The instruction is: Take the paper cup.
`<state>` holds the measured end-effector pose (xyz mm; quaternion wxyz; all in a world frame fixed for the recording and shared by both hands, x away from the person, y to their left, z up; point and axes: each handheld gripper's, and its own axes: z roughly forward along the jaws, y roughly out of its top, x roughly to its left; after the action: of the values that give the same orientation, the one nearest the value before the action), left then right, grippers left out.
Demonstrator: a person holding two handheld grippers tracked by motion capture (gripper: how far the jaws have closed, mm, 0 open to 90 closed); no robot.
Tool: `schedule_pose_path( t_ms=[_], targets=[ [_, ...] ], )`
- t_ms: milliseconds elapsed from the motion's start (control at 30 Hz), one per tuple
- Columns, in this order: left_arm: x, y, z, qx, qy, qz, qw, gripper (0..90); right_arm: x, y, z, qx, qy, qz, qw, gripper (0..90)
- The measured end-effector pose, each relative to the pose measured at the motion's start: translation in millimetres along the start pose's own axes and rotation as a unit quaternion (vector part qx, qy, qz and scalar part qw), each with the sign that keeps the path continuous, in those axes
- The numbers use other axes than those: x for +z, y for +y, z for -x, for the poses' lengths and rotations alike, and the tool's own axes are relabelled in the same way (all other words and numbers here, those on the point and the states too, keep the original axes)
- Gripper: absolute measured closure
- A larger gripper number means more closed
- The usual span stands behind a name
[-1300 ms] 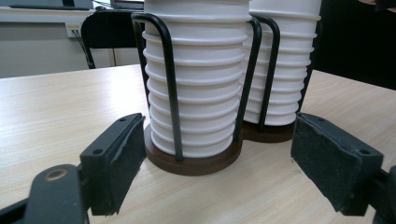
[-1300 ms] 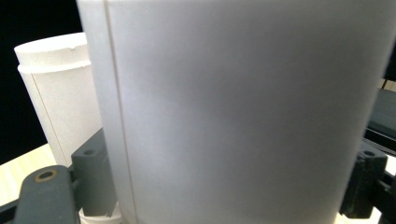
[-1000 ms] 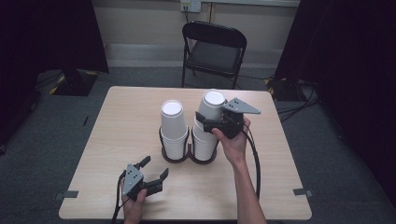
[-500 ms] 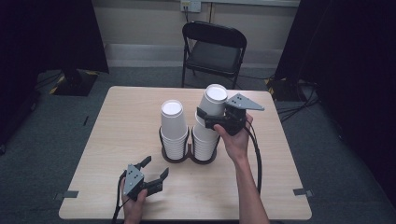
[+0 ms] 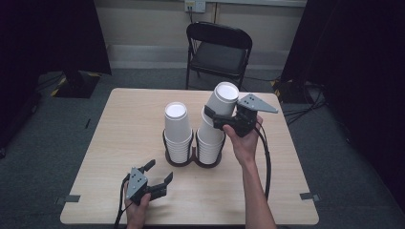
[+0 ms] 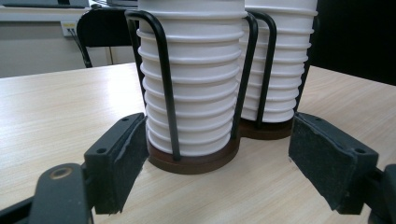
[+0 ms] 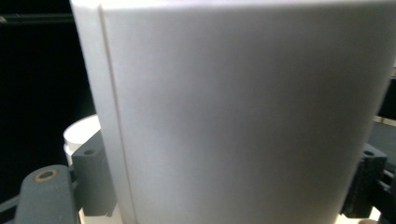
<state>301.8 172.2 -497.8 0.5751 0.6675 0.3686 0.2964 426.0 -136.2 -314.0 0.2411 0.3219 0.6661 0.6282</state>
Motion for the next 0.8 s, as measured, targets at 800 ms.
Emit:
schedule_pose_path(
  t_ms=[800],
  targets=[
    [-0.2, 0.3, -2.3, -0.004, -0.003, -0.003, 1.0000, 17.8, -51.1, -8.1, 1.0, 0.031, -0.030, 0.013, 0.9990, 15.1]
  ],
)
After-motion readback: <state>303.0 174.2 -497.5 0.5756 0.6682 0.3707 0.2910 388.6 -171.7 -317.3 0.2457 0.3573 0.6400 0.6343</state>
